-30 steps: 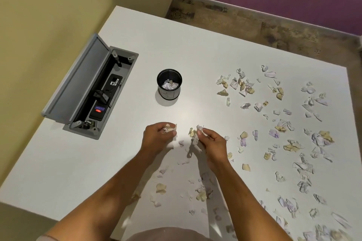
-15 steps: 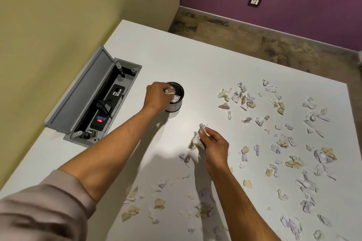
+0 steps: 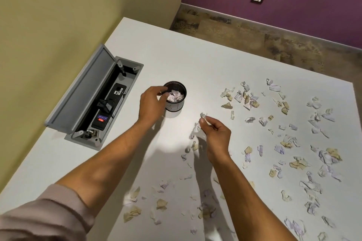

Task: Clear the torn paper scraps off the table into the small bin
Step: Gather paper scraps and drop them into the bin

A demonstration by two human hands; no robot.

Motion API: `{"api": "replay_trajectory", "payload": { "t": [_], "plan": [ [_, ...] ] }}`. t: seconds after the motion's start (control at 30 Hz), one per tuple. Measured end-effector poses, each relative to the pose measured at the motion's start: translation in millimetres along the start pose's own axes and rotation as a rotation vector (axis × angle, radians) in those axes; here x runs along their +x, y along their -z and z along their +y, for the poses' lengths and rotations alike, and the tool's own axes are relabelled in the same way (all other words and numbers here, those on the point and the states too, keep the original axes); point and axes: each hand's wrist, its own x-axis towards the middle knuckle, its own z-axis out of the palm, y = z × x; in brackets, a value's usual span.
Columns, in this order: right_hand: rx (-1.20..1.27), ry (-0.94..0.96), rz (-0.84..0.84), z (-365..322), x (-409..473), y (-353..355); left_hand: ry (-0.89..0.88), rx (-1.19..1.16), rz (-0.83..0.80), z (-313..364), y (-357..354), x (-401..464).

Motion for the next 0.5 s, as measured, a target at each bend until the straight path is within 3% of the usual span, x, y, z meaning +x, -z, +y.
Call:
{"api": "replay_trajectory", "payload": {
  "t": [0.13,0.33,0.5],
  "plan": [
    [-0.108,0.103,-0.018,-15,15,-26,0.000,0.029,0.062,-54,-19,-50],
    [-0.271,0.190,-0.003,-36,40,-63,-0.168,0.484,-0.262,-132,-53,-102],
    [-0.486,0.347,-0.031,-46,58,-85,-0.259,0.702,-0.298,-138,-58,-118]
  ]
}}
